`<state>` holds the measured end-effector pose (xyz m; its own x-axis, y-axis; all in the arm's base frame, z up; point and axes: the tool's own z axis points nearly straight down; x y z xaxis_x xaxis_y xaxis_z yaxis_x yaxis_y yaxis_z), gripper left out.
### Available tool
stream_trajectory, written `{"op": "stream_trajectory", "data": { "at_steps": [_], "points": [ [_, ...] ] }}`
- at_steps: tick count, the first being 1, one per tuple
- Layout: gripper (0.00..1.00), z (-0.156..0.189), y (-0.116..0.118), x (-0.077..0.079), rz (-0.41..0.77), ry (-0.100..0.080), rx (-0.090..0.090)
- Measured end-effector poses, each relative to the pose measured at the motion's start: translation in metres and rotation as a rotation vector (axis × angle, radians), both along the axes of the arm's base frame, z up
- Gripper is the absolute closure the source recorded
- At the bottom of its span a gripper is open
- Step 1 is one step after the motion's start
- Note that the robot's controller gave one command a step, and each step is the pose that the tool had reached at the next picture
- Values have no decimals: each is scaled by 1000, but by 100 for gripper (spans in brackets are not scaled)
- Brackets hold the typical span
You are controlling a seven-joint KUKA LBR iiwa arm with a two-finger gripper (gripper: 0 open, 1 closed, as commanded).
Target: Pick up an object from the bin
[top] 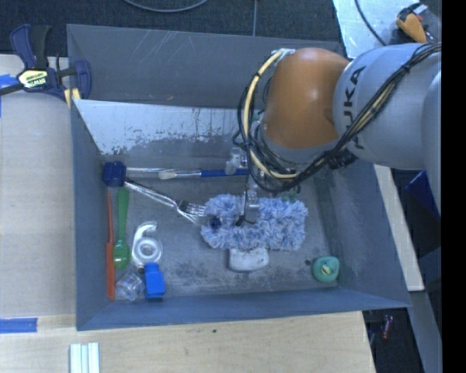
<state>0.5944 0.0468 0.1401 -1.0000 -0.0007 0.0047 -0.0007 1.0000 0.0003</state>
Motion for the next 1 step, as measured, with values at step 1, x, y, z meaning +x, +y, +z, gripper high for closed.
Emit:
{"op": "stream_trajectory", "data": {
  "at_steps": [1],
  "points": [
    [0,4,0,2,-1,-8,0]
  ]
}}
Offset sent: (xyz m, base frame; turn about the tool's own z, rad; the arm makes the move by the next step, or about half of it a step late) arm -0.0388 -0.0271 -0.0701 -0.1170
